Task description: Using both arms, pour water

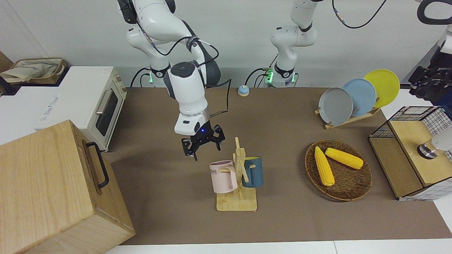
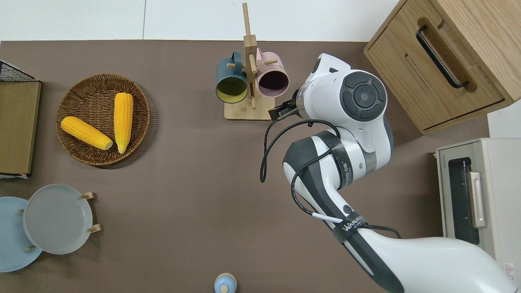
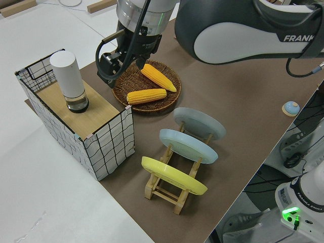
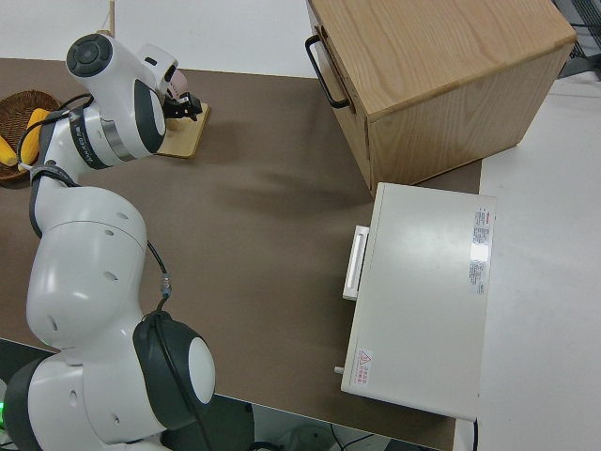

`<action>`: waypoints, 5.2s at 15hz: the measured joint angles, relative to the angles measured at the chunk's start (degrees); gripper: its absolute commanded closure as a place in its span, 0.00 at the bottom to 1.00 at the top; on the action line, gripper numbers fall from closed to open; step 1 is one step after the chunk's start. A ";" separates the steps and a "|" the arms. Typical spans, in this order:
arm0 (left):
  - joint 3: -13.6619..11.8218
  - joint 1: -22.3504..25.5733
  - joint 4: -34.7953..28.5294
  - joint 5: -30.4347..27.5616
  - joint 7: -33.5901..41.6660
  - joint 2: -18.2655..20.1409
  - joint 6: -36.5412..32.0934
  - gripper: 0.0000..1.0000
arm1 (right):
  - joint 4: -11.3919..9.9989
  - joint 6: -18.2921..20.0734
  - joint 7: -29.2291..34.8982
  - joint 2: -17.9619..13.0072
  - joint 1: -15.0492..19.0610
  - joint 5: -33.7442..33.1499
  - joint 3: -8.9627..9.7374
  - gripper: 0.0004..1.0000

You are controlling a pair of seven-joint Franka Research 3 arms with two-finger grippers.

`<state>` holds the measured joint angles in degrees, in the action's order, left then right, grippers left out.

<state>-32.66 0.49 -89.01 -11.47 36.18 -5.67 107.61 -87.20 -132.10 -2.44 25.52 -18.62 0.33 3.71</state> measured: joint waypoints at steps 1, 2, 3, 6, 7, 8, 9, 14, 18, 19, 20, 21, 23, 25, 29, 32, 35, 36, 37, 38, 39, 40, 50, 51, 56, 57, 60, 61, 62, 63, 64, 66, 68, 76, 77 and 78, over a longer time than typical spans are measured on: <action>-0.08 1.37 -0.09 -1.91 2.18 -0.79 1.43 0.01 | 0.02 -1.68 -0.78 0.27 0.06 -0.02 -0.11 0.01; -0.11 2.68 -0.22 -4.02 4.42 -1.75 3.19 0.01 | 0.04 -3.74 -1.34 0.54 0.07 -0.03 -0.20 0.02; -0.10 3.67 -0.36 -5.95 6.33 -2.69 4.76 0.01 | 0.09 -5.27 -1.55 0.78 0.07 -0.04 -0.21 0.02; -0.12 5.37 -0.75 -13.02 11.58 -6.26 10.18 0.01 | 1.19 -7.57 -1.87 1.89 0.06 -0.12 -0.21 0.04; -0.09 5.61 -0.76 -15.49 12.78 -7.48 11.81 0.01 | 1.64 -7.59 -2.21 2.28 0.06 -0.16 -0.20 0.08; -0.01 5.78 -0.77 -18.23 14.02 -8.77 13.47 0.01 | 1.94 -7.62 -2.75 2.66 0.05 -0.18 -0.20 0.12; 0.03 5.81 -0.77 -20.53 14.97 -9.77 14.92 0.01 | 2.14 -7.93 -3.37 2.99 0.04 -0.21 -0.20 0.17; 0.60 5.82 -0.73 -28.31 18.24 -13.16 20.27 0.01 | 2.73 -11.36 -7.19 4.45 0.05 -0.30 -0.23 0.58; 1.64 5.82 -0.67 -32.80 20.75 -14.95 24.65 0.01 | 2.98 -13.13 -8.03 4.87 0.04 -2.04 -0.23 0.92; 1.91 5.82 -0.64 -33.31 20.98 -15.22 25.65 0.01 | 3.11 -13.29 -8.09 4.92 0.04 -2.36 -0.24 0.98; 2.21 5.82 -0.60 -33.67 21.04 -15.40 26.50 0.01 | 3.22 -13.51 -8.09 4.94 0.05 -2.50 -0.28 1.00; 2.55 5.82 -0.59 -34.07 21.06 -15.55 27.26 0.01 | 3.28 -13.68 -8.12 4.96 0.05 -2.57 -0.31 1.00; 3.06 5.82 -0.55 -35.27 21.13 -15.80 28.39 0.01 | 3.47 -14.90 -8.13 4.97 0.17 -2.65 -0.68 1.00; 3.21 5.82 -0.45 -36.17 21.16 -16.19 28.80 0.01 | 3.57 -15.06 -8.14 5.01 0.25 -2.65 -0.68 1.00; 4.94 7.72 0.19 -38.02 21.53 -17.15 28.98 0.16 | 3.59 -15.11 -8.10 5.05 0.27 -2.64 -0.69 1.00; 8.82 11.36 0.99 -38.13 21.68 -17.49 29.13 0.55 | 4.36 -14.95 -7.24 5.04 0.93 -2.01 -0.76 1.00; 10.26 12.69 1.32 -38.15 21.76 -17.65 29.53 0.92 | 5.10 -13.05 -5.04 4.88 2.03 -0.55 -0.76 1.00; 10.31 12.70 1.32 -38.15 21.76 -17.67 29.61 0.97 | 5.30 -12.43 -4.35 4.70 2.14 0.75 -0.82 1.00; 10.32 12.70 1.32 -38.15 21.76 -17.68 29.68 0.97 | 5.38 -12.03 -3.90 4.40 2.42 1.83 -0.91 1.00; 10.37 12.69 1.32 -38.15 21.76 -17.69 29.79 0.97 | 5.47 -11.30 -3.70 4.00 3.01 2.73 -1.12 1.00; 10.40 12.69 1.32 -38.15 21.76 -17.71 29.88 0.97 | 5.57 -10.45 -3.70 3.62 3.71 3.03 -1.19 1.00; 10.43 12.69 1.42 -38.15 21.76 -17.77 30.00 0.97 | 5.70 -9.52 -3.69 3.19 4.50 3.08 -1.21 1.00; 10.56 12.59 7.25 -26.37 11.22 -17.91 27.05 0.97 | 5.94 3.81 -6.83 -0.61 9.75 2.96 -1.10 1.00; 10.61 12.54 8.11 -24.88 9.65 -17.49 25.58 0.97 | 5.94 7.10 -7.19 -0.99 9.74 2.95 -1.10 1.00; 10.87 10.02 9.57 -18.30 1.01 -13.30 21.90 0.97 | 5.78 22.23 -7.57 -2.82 9.46 2.07 -0.89 1.00; 10.92 9.12 9.57 -16.41 -1.16 -11.96 20.86 0.97 | 5.55 24.51 -7.31 -3.14 9.23 2.07 -0.77 1.00; 10.97 6.97 9.40 -11.34 -6.47 -8.35 16.22 0.97 | 3.91 27.73 -1.14 -3.64 7.18 2.07 -0.24 1.00; 10.98 6.49 9.05 -10.13 -7.57 -7.44 15.27 0.97 | 3.25 27.91 2.14 -3.64 5.78 2.17 -0.15 1.00; 10.98 5.98 8.21 -9.26 -8.42 -6.33 14.69 0.97 | 2.43 27.95 6.27 -3.63 3.82 2.26 -0.01 1.00; 11.00 5.49 6.92 -8.70 -9.01 -5.14 14.35 0.97 | 1.78 27.94 10.20 -3.61 1.88 2.58 0.14 1.00; 11.00 4.80 4.65 -7.64 -9.75 -3.36 14.17 0.97 | 1.19 27.87 15.36 -3.43 -0.84 3.69 0.28 1.00; 11.04 3.37 0.76 -4.37 -11.85 -0.28 14.07 0.97 | 0.84 26.97 22.14 -2.81 -4.27 7.27 0.32 1.00; 11.56 0.42 -5.07 0.84 -17.10 4.53 13.93 0.97 | 0.81 23.88 30.00 -1.69 -7.88 9.77 0.32 1.00; 20.76 -0.90 -26.38 9.40 -28.86 21.68 13.81 0.97 | 0.88 16.51 42.27 3.02 -15.26 15.46 0.33 1.00; 21.80 -0.91 -29.43 9.51 -29.44 24.06 13.60 0.97 | 0.88 16.37 42.43 3.32 -16.36 16.35 0.33 1.00; 22.69 -0.93 -31.66 9.57 -29.75 25.92 12.77 0.97 | 0.88 15.44 44.09 3.88 -17.46 16.51 0.32 1.00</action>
<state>-9.97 -0.44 -120.67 -1.90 6.43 20.25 120.38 -86.32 -116.65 41.65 29.40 -36.07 16.84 4.03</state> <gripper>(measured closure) 0.366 0.930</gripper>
